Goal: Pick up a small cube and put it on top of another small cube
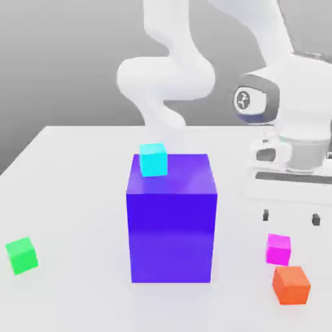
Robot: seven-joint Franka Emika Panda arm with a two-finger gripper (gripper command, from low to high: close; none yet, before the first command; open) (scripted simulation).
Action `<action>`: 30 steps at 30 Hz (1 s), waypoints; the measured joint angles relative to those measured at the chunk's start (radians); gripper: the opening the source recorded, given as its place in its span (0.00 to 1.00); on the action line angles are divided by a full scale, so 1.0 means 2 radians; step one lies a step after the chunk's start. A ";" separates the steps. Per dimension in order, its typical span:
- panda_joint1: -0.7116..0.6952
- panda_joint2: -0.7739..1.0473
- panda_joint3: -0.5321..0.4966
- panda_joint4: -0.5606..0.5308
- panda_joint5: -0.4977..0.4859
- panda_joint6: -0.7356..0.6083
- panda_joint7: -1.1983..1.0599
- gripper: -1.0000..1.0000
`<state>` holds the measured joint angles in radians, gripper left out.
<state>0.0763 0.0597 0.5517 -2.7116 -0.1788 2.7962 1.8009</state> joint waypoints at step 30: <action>0.033 0.045 -0.050 0.027 0.013 -0.015 -0.020 0.00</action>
<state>0.1416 0.1494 0.4524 -2.6586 -0.1519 2.7662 1.7603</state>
